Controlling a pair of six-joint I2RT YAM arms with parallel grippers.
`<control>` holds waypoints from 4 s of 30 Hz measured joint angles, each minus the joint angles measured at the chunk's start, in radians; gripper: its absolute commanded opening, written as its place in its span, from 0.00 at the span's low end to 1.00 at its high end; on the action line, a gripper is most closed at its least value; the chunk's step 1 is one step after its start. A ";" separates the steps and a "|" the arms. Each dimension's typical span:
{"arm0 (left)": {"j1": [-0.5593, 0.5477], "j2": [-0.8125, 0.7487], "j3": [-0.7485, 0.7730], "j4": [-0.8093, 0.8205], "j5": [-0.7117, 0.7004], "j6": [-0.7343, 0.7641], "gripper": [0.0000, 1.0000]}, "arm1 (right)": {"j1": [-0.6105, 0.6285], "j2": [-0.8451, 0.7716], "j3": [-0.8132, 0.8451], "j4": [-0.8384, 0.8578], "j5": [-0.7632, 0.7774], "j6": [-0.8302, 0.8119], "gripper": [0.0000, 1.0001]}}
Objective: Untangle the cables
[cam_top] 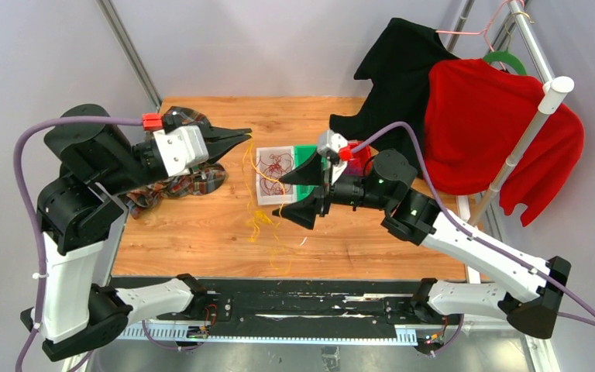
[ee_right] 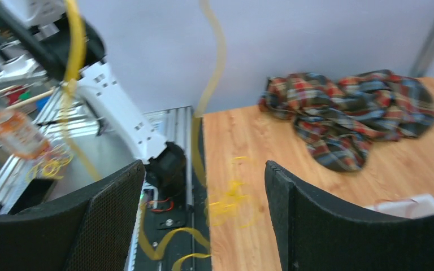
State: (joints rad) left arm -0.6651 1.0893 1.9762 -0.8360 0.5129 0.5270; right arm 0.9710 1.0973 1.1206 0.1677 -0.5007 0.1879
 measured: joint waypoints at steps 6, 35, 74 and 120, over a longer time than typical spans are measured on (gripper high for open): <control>0.000 0.013 -0.006 -0.005 0.030 -0.035 0.00 | 0.053 0.080 0.009 0.025 -0.052 -0.001 0.78; 0.000 0.069 0.092 -0.005 0.097 -0.113 0.00 | 0.056 0.322 0.045 0.082 0.128 0.026 0.37; 0.000 0.148 0.016 0.119 0.027 -0.148 0.00 | 0.011 -0.056 -0.509 0.054 0.804 0.320 0.45; 0.062 0.404 -0.233 0.514 -0.176 -0.013 0.00 | -0.153 -0.146 -0.526 -0.262 1.164 0.313 0.26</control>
State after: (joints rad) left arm -0.6033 1.4937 1.7428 -0.3222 0.3367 0.5137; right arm 0.8177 0.9508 0.5945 -0.0940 0.6632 0.5011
